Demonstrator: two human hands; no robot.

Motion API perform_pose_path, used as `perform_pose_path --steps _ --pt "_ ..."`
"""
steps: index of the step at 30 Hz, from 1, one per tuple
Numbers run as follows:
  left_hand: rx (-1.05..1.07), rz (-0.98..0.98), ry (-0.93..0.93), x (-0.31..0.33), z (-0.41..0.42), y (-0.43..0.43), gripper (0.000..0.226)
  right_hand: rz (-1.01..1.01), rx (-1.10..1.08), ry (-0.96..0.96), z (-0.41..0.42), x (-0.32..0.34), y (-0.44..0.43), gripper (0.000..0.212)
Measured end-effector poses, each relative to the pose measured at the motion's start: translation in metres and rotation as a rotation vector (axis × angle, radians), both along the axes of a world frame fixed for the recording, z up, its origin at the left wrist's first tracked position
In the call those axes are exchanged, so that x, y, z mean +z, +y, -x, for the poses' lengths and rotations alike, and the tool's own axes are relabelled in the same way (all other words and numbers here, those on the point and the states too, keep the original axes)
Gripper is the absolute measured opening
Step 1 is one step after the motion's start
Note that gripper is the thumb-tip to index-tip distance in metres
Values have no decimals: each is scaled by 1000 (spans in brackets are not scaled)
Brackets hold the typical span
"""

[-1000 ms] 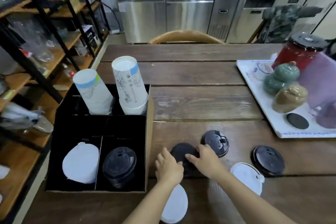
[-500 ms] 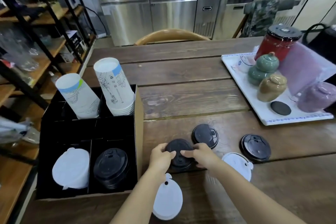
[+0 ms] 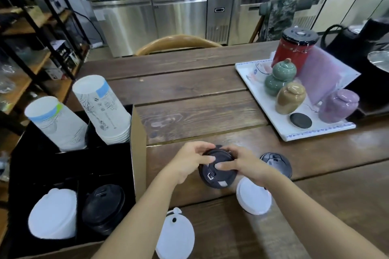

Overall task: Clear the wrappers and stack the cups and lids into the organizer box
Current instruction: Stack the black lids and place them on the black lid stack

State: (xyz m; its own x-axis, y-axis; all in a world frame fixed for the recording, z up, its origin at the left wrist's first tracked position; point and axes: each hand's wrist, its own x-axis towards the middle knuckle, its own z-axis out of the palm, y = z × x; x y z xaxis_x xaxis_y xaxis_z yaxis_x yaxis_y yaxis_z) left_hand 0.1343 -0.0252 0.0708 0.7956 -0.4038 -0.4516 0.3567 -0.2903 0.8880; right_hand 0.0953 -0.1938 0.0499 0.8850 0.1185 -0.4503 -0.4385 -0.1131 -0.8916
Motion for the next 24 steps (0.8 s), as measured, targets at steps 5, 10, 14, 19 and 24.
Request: perform_pose_path --steps 5,10,14,19,24 --pt "33 -316 -347 -21 -28 -20 48 -212 -465 48 -2 -4 -33 38" --pt "-796 -812 -486 -51 -33 -48 99 -297 -572 130 8 -13 -63 27" --pt "-932 -928 -527 -61 -40 -67 91 -341 -615 174 12 -18 -78 36" --pt "-703 -1087 -544 -60 -35 -77 87 -358 -641 168 6 -27 -84 26" --pt "-351 -1153 -399 -54 -26 -81 68 -361 -625 159 -7 -30 -76 31"
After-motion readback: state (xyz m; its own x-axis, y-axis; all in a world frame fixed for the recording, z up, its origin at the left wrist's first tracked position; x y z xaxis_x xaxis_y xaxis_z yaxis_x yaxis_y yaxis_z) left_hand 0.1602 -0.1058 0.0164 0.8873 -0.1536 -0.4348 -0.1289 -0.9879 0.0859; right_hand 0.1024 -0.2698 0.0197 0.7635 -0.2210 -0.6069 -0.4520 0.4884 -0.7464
